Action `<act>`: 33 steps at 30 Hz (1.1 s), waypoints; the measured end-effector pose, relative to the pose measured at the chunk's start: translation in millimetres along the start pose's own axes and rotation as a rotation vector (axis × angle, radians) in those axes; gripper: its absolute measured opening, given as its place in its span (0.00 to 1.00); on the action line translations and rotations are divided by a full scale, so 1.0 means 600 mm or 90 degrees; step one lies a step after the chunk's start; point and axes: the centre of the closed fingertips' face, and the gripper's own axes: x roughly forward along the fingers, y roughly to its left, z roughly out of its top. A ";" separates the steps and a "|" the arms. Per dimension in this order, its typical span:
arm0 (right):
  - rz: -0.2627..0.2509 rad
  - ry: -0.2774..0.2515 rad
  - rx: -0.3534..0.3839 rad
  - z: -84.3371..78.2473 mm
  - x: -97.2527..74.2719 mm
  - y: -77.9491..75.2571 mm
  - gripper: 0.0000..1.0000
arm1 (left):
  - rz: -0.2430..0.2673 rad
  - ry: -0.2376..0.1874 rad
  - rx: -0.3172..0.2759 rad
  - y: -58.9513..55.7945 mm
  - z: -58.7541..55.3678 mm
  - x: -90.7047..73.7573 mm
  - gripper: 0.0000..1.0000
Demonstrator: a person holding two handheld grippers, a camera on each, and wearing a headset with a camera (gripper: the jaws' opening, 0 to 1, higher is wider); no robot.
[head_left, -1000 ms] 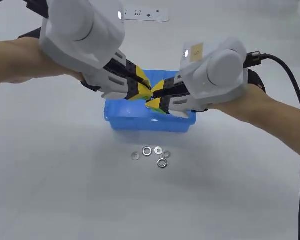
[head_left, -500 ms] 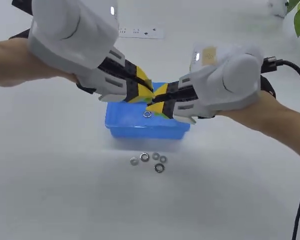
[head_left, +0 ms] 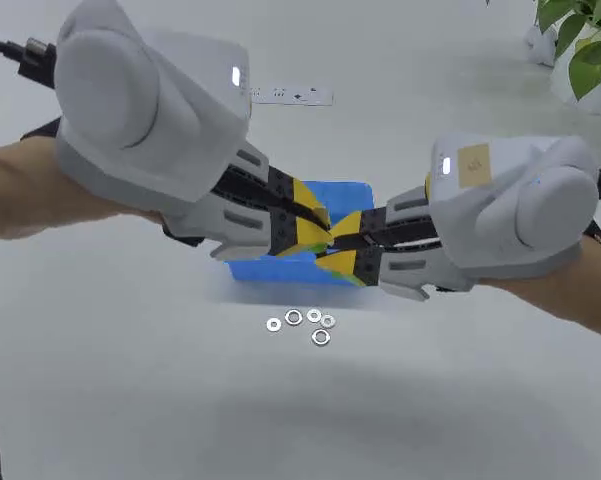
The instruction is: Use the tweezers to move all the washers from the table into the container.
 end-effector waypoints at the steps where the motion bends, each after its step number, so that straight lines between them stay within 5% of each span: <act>1: 0.001 0.000 0.000 -0.001 0.000 0.003 0.09 | 0.001 -0.002 -0.007 -0.009 -0.002 0.000 0.08; 13: 0.041 0.021 0.025 -0.043 0.016 0.084 0.09 | -0.004 0.016 -0.065 -0.082 -0.043 0.014 0.08; 33: 0.040 0.049 0.028 -0.086 0.040 0.079 0.09 | -0.023 0.055 -0.065 -0.074 -0.072 0.047 0.09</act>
